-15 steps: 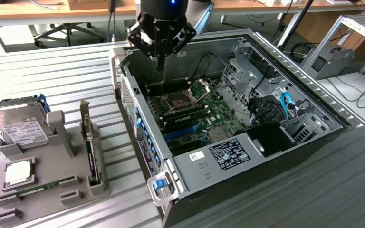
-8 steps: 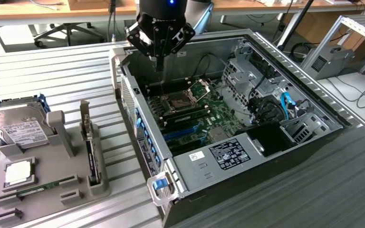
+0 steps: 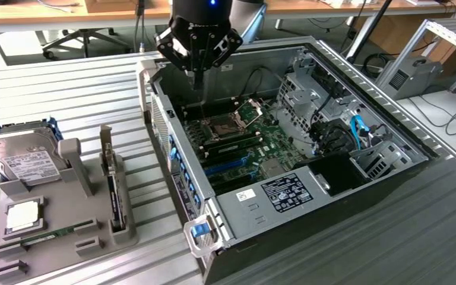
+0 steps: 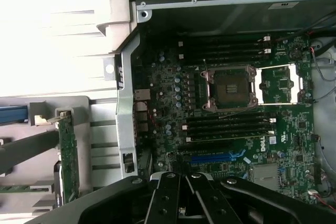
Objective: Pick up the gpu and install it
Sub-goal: 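Reach for the gpu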
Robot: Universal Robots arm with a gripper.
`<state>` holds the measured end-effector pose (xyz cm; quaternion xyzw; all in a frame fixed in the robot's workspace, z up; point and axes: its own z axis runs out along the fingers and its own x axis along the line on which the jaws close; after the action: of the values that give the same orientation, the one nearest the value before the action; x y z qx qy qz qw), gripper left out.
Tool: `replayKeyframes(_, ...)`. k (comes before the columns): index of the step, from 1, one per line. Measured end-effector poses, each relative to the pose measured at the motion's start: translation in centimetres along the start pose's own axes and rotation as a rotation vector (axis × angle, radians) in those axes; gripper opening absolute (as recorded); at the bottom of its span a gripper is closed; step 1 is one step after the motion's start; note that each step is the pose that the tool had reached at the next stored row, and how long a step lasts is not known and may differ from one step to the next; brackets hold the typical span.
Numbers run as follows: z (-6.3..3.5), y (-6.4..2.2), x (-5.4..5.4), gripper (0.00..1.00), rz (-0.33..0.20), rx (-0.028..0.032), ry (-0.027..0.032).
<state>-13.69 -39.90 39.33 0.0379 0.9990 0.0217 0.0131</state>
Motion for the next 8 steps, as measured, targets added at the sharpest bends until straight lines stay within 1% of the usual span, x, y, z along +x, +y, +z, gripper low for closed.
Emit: replayKeyframes(8, -0.01, -0.02, 0.22, 0.11, 0.000, 0.0000, 0.0000)
